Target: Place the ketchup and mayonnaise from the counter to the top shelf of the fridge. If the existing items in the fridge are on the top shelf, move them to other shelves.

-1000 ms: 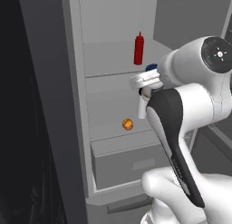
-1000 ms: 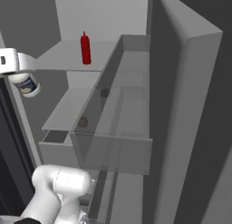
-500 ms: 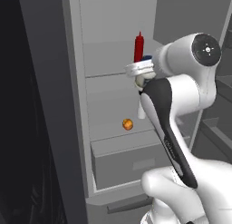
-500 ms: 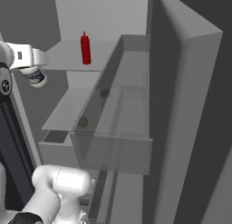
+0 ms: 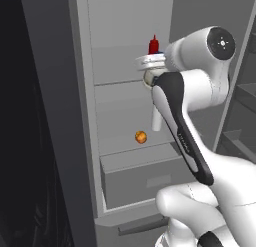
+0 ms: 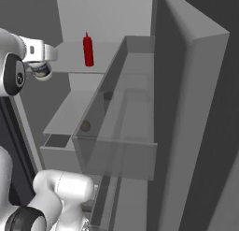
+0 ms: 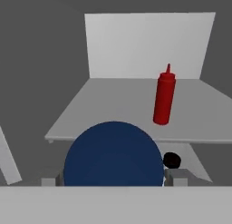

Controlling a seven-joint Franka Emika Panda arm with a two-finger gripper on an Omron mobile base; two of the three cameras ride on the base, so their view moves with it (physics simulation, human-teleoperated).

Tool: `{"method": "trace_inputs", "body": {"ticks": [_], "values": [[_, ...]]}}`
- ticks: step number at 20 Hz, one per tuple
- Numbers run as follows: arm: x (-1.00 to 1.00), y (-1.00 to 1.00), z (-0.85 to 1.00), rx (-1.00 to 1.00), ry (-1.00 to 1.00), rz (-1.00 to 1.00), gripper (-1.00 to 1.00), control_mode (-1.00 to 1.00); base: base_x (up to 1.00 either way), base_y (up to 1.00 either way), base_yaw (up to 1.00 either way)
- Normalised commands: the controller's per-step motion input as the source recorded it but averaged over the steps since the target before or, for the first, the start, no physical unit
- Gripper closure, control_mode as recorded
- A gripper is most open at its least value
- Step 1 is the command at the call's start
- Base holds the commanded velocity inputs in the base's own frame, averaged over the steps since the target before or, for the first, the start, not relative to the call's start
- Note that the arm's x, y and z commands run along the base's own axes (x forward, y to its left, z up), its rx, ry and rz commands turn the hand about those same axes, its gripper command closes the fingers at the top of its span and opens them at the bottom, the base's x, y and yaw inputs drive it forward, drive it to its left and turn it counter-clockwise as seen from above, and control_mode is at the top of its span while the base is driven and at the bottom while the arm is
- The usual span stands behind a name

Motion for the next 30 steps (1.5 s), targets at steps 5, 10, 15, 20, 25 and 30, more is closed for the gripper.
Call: {"method": "trace_inputs", "body": {"ticks": [5,10,15,20,25,30], "values": [[0.53,0.00,0.01,0.00,0.00,0.00,1.00,-1.00,0.00,0.00,0.00],[0.71,0.00,0.00,0.00,0.00,0.00,1.00,-1.00,0.00,0.00,0.00],[0.76,0.05,0.00,0.00,0.00,0.00,1.00,-1.00,0.00,0.00,0.00],[0.73,0.08,-0.03,0.00,0.00,0.00,1.00,-1.00,0.00,0.00,0.00],[0.64,0.15,-0.13,0.00,0.00,0.00,1.00,-1.00,0.00,0.00,0.00],[0.48,0.19,-0.12,0.00,0.02,0.00,1.00,-1.00,0.00,0.00,0.00]]}}
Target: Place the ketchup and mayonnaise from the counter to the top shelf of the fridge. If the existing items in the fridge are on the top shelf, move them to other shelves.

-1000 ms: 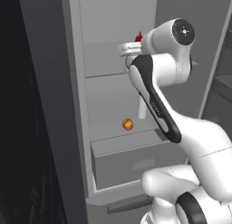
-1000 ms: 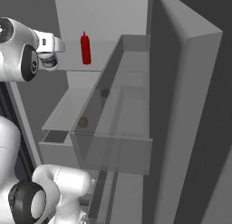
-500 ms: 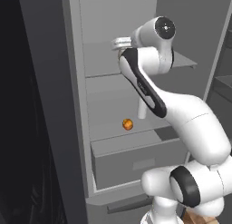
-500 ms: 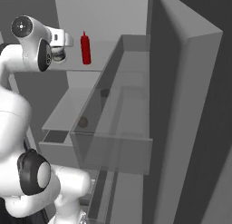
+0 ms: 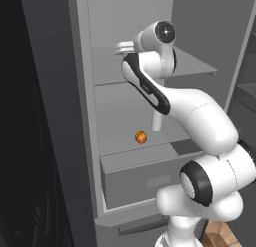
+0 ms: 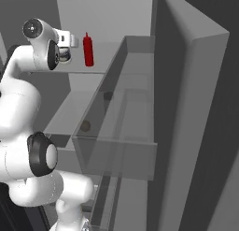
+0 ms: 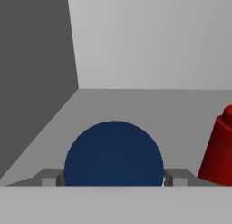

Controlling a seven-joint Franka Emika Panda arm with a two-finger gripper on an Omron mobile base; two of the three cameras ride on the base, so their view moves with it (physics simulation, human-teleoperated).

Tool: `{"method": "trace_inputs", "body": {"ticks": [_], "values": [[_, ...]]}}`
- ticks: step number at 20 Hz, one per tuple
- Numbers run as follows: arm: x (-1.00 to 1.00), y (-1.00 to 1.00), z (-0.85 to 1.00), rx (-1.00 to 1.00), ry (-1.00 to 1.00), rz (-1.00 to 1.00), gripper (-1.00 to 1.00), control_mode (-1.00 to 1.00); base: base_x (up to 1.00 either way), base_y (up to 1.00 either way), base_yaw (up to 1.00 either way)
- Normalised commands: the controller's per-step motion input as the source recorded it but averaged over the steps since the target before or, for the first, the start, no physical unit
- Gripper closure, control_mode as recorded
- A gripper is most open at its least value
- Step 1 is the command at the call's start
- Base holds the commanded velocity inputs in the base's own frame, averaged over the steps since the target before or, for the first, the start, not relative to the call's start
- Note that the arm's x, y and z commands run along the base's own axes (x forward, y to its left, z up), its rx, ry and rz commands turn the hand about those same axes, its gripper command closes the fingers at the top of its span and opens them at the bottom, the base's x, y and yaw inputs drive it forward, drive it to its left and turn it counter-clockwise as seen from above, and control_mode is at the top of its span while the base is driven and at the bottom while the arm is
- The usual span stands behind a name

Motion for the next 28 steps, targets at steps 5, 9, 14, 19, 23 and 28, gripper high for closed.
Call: {"method": "trace_inputs", "body": {"ticks": [5,9,14,19,23,28], "values": [[0.15,0.20,-0.13,0.00,0.08,0.00,1.00,-1.00,0.00,0.00,0.00],[0.00,0.22,-0.09,0.00,0.11,0.00,1.00,-1.00,0.00,0.00,0.00],[0.13,0.12,0.00,0.00,0.09,0.00,1.00,-1.00,0.00,0.00,0.00],[0.26,0.07,-0.01,-0.04,0.00,0.00,1.00,-1.00,0.00,0.00,0.00],[0.16,0.01,-0.10,0.00,0.00,0.00,-1.00,-1.00,0.00,0.00,0.00],[0.09,0.00,-0.04,0.00,0.00,0.00,-1.00,-1.00,0.00,0.00,0.00]]}}
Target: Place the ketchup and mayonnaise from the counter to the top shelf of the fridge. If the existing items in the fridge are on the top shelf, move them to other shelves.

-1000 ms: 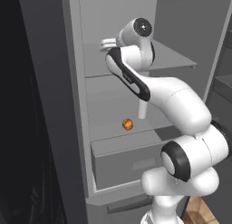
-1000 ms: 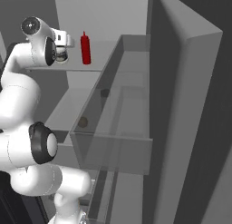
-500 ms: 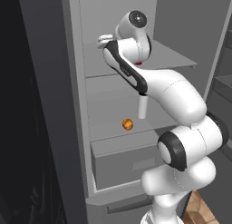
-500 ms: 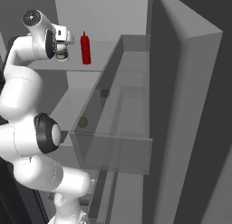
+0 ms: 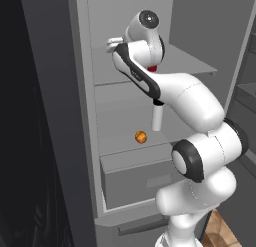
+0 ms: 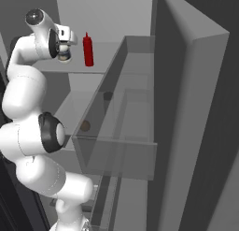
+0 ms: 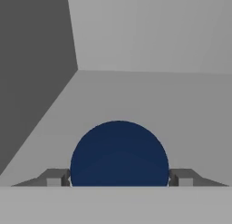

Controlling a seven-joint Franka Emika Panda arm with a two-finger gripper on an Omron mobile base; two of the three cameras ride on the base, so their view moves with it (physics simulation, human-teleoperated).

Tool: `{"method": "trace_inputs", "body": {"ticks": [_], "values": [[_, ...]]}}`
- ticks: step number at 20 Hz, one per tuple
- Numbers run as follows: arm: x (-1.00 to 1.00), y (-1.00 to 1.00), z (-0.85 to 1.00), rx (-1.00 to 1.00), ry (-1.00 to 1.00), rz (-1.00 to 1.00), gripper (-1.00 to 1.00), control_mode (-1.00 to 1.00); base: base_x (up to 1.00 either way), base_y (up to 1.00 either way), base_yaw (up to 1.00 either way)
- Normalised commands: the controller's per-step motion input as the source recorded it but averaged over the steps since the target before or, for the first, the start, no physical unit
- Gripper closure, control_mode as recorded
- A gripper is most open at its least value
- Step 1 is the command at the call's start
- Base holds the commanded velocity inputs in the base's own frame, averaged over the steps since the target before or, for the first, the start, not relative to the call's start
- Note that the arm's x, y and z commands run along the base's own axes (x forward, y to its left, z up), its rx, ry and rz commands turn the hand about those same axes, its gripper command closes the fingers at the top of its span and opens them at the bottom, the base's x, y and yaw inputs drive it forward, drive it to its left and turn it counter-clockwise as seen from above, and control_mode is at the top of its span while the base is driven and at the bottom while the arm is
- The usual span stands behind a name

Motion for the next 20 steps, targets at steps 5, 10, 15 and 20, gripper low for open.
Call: {"method": "trace_inputs", "body": {"ticks": [5,10,15,20], "values": [[0.00,0.00,0.00,0.00,0.00,0.00,-1.00,-1.00,0.00,0.00,0.00],[0.00,0.00,0.00,0.00,0.00,0.00,-1.00,-1.00,0.00,0.00,0.00],[0.00,0.00,0.00,-0.02,0.00,0.00,-1.00,-1.00,0.00,0.00,0.00],[-0.24,0.11,0.00,-0.05,-0.07,0.00,-1.00,-1.00,0.00,0.00,0.00]]}}
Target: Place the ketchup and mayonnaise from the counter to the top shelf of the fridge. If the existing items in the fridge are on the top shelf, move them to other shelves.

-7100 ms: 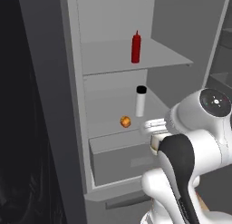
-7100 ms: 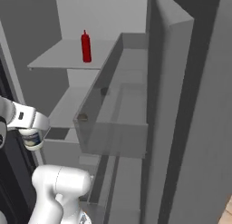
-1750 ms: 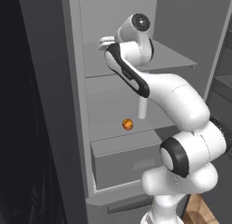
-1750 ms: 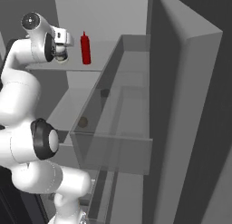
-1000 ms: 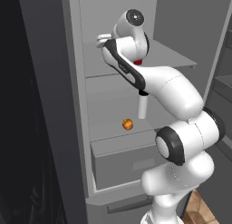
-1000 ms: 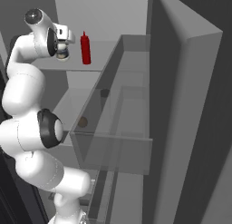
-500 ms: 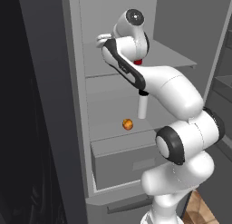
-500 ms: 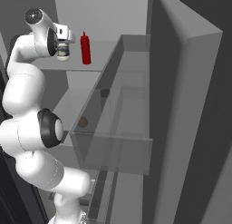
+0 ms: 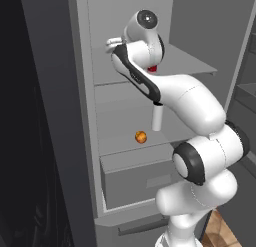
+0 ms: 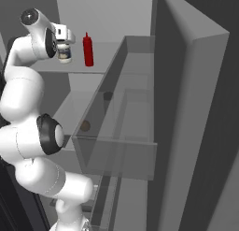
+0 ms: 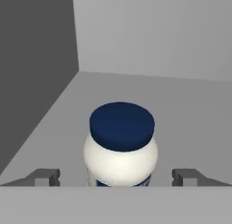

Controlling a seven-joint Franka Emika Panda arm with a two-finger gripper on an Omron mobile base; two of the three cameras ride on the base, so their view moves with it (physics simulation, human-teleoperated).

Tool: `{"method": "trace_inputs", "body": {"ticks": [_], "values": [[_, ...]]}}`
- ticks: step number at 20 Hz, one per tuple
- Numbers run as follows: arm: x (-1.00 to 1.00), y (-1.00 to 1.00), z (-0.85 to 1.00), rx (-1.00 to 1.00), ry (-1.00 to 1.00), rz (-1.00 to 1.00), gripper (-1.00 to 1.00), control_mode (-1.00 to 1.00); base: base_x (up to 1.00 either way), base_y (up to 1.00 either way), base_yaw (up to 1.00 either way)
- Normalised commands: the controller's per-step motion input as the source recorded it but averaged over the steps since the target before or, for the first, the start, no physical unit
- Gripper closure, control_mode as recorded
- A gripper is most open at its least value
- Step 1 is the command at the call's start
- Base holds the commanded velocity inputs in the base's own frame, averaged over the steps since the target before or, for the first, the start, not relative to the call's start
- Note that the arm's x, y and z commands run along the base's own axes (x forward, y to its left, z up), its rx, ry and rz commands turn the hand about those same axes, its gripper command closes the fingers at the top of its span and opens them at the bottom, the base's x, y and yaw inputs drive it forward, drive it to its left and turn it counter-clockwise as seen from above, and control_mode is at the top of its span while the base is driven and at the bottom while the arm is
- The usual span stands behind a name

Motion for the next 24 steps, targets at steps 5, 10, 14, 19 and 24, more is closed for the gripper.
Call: {"method": "trace_inputs", "body": {"ticks": [5,10,14,19,24], "values": [[-0.79,0.13,0.00,-0.06,-0.16,0.00,-1.00,-1.00,0.00,0.00,0.00],[-1.00,0.08,0.11,-0.02,-0.24,0.00,-1.00,-1.00,0.00,0.00,0.00],[-1.00,0.00,0.22,0.00,-0.19,0.00,-1.00,-1.00,0.00,0.00,0.00],[-1.00,0.00,0.13,0.03,-0.15,-0.01,-1.00,-1.00,0.00,0.00,0.00],[-1.00,0.00,0.11,0.08,-0.11,-0.08,-1.00,-1.00,0.00,0.00,0.00]]}}
